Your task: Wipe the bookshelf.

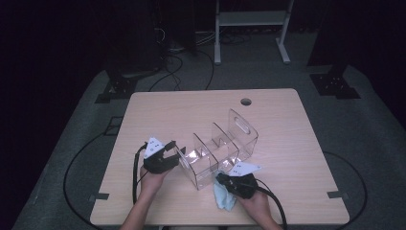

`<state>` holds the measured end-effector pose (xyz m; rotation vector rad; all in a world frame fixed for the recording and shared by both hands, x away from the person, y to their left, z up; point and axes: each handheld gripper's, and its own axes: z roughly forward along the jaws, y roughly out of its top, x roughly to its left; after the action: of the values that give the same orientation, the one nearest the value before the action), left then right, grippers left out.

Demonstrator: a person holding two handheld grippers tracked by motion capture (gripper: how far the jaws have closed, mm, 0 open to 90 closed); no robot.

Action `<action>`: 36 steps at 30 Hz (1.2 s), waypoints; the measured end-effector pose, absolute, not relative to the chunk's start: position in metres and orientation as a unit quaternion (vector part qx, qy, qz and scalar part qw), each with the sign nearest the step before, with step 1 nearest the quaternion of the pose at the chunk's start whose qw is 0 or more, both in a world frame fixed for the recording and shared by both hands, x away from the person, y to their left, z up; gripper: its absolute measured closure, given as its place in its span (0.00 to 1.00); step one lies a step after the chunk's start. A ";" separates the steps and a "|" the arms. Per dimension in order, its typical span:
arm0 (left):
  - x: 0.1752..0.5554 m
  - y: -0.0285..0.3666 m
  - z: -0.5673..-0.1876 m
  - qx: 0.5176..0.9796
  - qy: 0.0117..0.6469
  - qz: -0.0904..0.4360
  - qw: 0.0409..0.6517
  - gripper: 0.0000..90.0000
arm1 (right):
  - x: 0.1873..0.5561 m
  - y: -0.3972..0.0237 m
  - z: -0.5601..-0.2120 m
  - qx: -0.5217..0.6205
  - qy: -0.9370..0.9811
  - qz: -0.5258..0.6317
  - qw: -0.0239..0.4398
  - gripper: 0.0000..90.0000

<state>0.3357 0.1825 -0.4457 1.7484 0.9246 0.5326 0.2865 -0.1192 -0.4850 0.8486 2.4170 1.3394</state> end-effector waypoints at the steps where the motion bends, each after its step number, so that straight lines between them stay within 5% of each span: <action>1: 0.336 0.182 -0.446 0.729 0.385 0.222 0.520 0.52 | 0.285 -0.121 -0.482 0.291 0.825 0.467 0.128 0.92; 13: 0.336 0.183 -0.446 0.730 0.384 0.222 0.520 0.52 | 0.284 -0.131 -0.477 0.294 0.815 0.486 0.115 0.92; 26: 0.337 0.183 -0.446 0.728 0.386 0.222 0.521 0.52 | 0.304 -0.240 -0.463 0.422 0.725 0.516 0.172 0.92; 36: 0.337 0.182 -0.446 0.729 0.384 0.223 0.520 0.53 | 0.330 -0.231 -0.463 0.419 0.736 0.495 0.194 0.92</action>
<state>0.3370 0.1822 -0.4457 1.7485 0.9195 0.5354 0.3301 -0.2314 -0.4631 1.1757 2.0639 1.3880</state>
